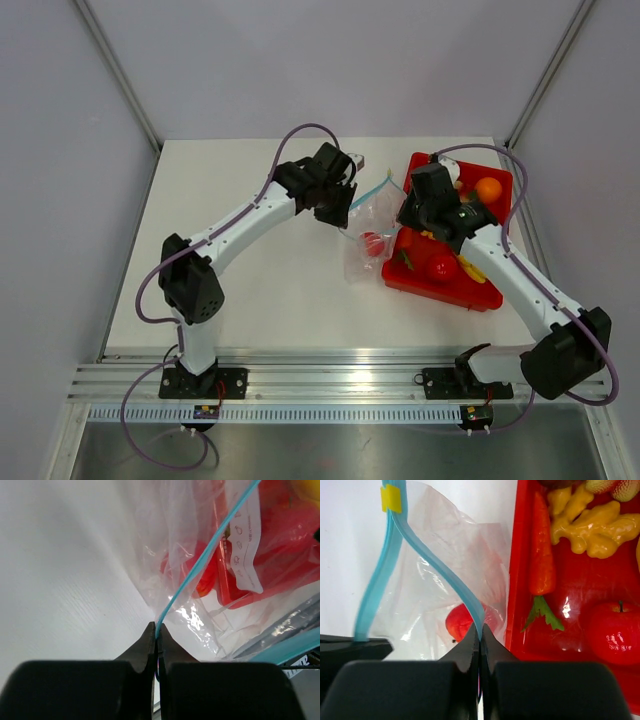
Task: Place the food in the zip-top bag and seal the zipper
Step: Adjust the zipper food storage bag at the center of the board.
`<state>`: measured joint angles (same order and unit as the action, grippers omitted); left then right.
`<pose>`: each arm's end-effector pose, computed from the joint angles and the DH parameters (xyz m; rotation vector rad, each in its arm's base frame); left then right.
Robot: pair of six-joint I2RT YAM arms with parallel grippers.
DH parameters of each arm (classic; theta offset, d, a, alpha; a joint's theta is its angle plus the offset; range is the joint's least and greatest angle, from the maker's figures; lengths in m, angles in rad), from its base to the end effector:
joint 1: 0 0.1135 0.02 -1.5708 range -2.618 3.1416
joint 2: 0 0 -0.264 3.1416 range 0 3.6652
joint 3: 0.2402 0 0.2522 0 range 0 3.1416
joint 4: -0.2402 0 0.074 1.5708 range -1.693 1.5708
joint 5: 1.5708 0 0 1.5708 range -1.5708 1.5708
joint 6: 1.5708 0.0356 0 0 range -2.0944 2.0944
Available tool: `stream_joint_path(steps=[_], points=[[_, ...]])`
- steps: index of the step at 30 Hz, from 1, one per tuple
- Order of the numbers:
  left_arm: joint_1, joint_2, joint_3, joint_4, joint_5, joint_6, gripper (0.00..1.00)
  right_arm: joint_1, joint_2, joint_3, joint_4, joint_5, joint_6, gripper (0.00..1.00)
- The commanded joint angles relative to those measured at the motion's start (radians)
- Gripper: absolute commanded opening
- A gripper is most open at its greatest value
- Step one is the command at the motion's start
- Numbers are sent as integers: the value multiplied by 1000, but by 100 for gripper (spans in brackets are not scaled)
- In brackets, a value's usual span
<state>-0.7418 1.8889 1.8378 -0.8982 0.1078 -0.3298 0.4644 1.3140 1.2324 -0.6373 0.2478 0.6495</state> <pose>0.3026 -0.2825 0.3227 0.5775 2.5426 -0.5484 0.2575 0.1192 0.3372 0.3387 2.2564 0.3055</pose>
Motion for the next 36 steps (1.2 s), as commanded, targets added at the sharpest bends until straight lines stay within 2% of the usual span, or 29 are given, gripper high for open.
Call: stream_joint_path(steps=[1, 4, 8, 14, 21, 24, 25, 28, 32, 36], points=[[4, -79, 26, 10, -2, 15, 0, -6, 14, -75, -9, 48, -24, 0], [5, -53, 52, -13, -16, 14, 0, -7, 47, -91, -1, 9, -7, 0], [1, -28, 89, -27, 15, 3, 0, -6, 50, -31, 1, -65, -17, 0], [-5, -56, 146, -28, -5, -12, 0, -6, 42, 75, 1, -73, -63, 0], [-4, 13, 136, -47, -39, -43, 0, -6, 148, 1, 50, -64, -76, 4], [-4, 16, 107, -33, -48, -54, 0, -6, 159, -11, 41, -77, -63, 24], [-4, 15, 100, -21, -51, -57, 0, -4, 151, -13, 42, -84, -62, 49], [-4, 13, 95, -19, -63, -58, 0, -6, 84, -11, 39, -104, -76, 71], [-4, 19, 97, -21, -80, -58, 0, -6, -54, 12, -18, -61, -80, 80], [-4, 29, 83, -18, -97, -63, 0, -6, -192, -34, -33, 16, -77, 83]])
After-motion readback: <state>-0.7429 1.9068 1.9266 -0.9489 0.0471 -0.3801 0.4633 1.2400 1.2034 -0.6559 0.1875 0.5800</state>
